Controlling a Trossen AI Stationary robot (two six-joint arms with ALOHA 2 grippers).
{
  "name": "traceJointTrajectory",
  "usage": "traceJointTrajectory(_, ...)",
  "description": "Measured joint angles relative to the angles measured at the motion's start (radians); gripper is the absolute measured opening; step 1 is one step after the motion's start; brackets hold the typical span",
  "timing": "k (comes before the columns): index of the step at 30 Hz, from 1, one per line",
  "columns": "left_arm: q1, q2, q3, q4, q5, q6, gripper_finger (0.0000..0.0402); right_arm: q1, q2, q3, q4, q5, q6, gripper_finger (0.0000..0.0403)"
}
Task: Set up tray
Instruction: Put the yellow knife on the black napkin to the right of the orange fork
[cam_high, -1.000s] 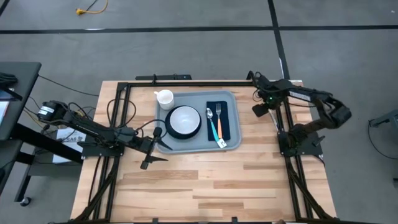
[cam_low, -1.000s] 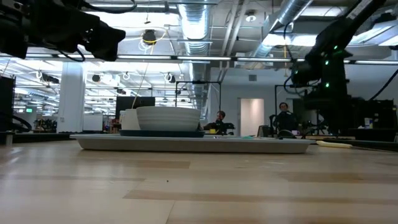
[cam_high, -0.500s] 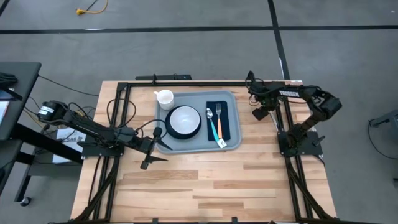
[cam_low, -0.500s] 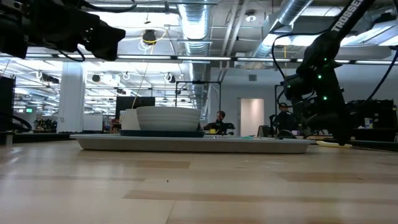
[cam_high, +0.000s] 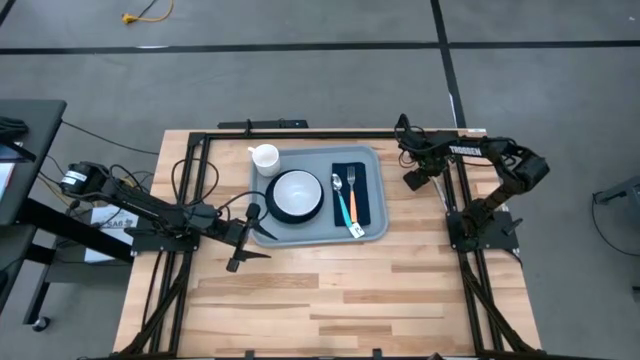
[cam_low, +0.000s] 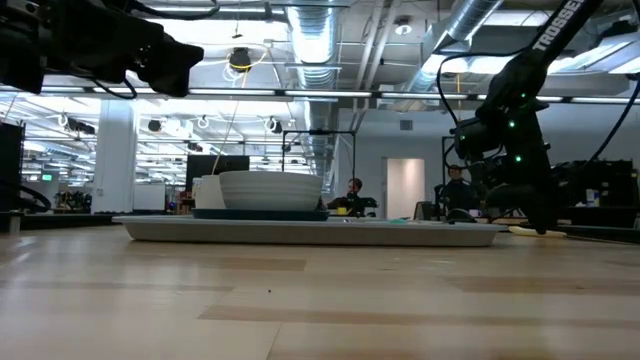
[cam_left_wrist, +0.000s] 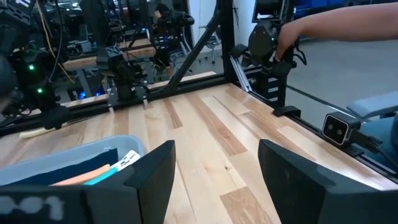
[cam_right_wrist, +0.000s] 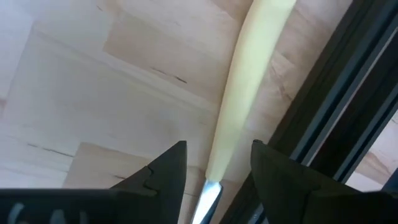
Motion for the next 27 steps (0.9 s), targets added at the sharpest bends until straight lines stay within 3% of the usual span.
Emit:
traceJointTrajectory(11, 0.0, 0.0, 0.0, -0.001, 0.001, 0.001, 0.0219, 0.006, -0.002, 0.0, 0.022, -0.007, 0.044, 0.016)
traceJointTrajectory(14, 0.0, 0.0, 0.0, -0.001, 0.001, 0.002, 0.0219, 0.023, -0.003, 0.001, -0.008, -0.008, 0.049, 0.0129)
traceJointTrajectory(19, 0.0, 0.0, 0.0, -0.001, 0.001, 0.011, 0.0219, 0.059, -0.003, 0.036, -0.076, 0.036, 0.139, 0.0017)
traceJointTrajectory(23, 0.0, 0.0, 0.0, -0.001, 0.001, 0.011, 0.0219, 0.088, -0.004, 0.069, -0.125, 0.183, 0.221, 0.001)
traceJointTrajectory(27, 0.0, 0.0, 0.0, -0.001, 0.002, 0.011, 0.0219, 0.043, 0.001, 0.075, -0.112, 0.19, 0.233, 0.0003)
